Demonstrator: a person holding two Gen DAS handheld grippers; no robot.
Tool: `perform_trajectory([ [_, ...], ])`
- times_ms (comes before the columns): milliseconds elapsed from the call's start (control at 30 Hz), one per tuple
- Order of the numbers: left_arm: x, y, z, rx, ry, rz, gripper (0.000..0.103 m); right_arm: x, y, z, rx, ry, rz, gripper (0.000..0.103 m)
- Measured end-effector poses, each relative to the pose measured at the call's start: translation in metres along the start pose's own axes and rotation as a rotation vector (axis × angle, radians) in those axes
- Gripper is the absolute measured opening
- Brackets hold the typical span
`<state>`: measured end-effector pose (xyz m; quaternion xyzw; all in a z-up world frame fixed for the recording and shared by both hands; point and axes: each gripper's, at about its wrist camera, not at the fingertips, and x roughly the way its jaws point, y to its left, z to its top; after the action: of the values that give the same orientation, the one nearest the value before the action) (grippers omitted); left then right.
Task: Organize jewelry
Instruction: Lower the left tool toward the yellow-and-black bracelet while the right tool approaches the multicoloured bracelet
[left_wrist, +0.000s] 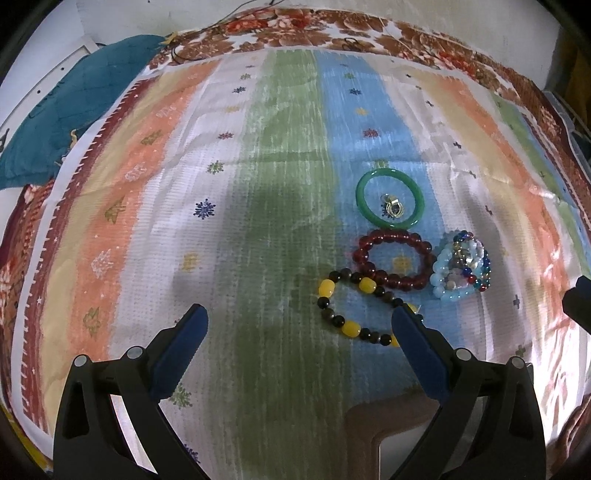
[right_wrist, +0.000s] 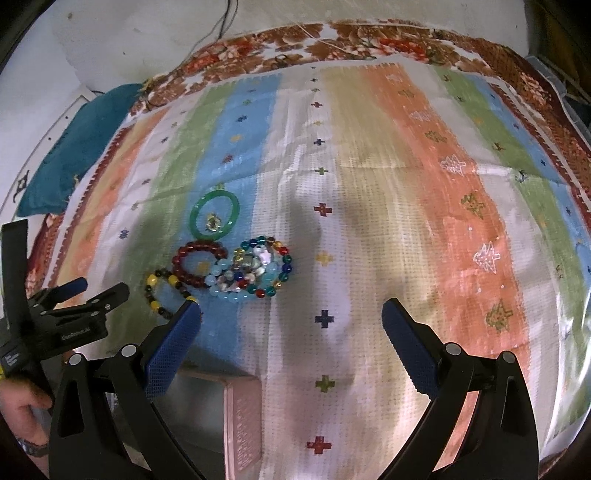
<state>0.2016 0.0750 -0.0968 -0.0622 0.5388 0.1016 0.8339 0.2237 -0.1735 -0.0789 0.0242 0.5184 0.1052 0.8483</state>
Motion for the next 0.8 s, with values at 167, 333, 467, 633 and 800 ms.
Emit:
perform_trajectory([
  [167, 0.006, -0.004, 0.002, 0.024, 0.005, 0.009, 0.098, 0.011, -0.005, 0.006, 0.017, 0.019, -0.005, 0.099],
  [333, 0.011, -0.004, 0.004, 0.025, 0.006, 0.011, 0.098, 0.017, -0.004, 0.012, -0.01, 0.004, -0.042, 0.099],
  [467, 0.018, -0.004, 0.004, 0.03, 0.017, 0.011, 0.098, 0.027, -0.006, 0.017, -0.012, 0.016, -0.06, 0.099],
  [633, 0.024, -0.003, 0.005, 0.033, 0.025, 0.013, 0.098, 0.034, -0.012, 0.022, 0.004, 0.007, -0.058, 0.099],
  [800, 0.027, -0.006, 0.003, 0.05, 0.029, 0.007, 0.098, 0.049, -0.015, 0.024, 0.012, 0.038, -0.053, 0.099],
])
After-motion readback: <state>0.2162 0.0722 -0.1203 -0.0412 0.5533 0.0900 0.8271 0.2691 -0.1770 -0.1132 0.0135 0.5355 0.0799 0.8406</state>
